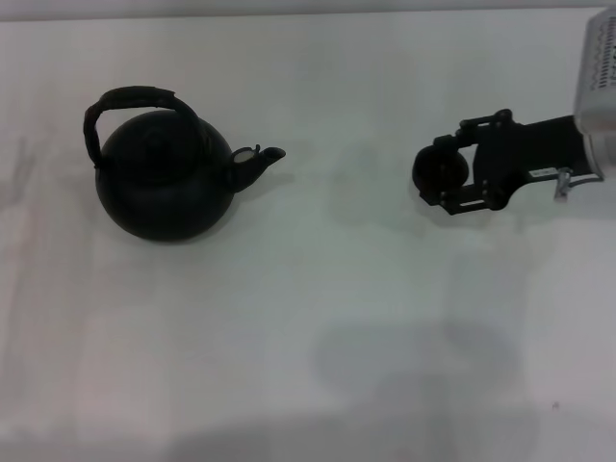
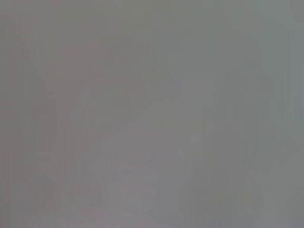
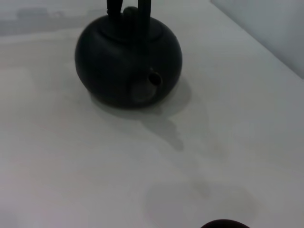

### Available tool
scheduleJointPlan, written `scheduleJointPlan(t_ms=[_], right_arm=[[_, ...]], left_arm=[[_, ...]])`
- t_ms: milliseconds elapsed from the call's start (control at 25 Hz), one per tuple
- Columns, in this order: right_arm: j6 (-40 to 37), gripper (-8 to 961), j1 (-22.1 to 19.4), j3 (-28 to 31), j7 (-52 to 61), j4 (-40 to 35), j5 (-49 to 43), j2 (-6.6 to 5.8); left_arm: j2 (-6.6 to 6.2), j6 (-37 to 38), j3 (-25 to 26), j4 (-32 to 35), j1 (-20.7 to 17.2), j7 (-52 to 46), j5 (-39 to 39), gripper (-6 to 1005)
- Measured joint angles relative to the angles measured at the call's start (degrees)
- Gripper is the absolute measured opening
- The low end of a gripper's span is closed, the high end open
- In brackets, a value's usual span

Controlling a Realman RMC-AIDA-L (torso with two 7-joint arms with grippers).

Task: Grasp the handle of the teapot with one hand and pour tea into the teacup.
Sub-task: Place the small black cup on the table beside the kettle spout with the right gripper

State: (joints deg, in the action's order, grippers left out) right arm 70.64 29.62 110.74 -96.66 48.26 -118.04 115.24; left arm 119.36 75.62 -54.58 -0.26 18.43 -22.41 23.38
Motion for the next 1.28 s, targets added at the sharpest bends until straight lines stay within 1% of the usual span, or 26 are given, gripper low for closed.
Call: scheduleJointPlan(t_ms=[440,800,1000,1280], right_arm=[[-6.33,726,1.02,-7.16,0.83,-1.73,4.11,0.12],[-8.15,726,1.59,-8.93,1.04,-4.67,4.24,0.2],[-9.16,726,1.67,-9.42,1.11,-5.87,4.69,0.47],[-11.26,725,1.59,-13.37,1.13,-5.99,7.25,0.47]], left_arm=[[0.0,0.27,0.0,-0.09,0.2,-0.01,0.18,880],[0.06,0.41,0.0,-0.02,0.2,0.0,0.17,880],[0.09,0.41,0.01,-0.08,0.27,0.0,0.17,880],[0.09,0.41,0.0,-0.09,0.37,0.0,0.17,880]])
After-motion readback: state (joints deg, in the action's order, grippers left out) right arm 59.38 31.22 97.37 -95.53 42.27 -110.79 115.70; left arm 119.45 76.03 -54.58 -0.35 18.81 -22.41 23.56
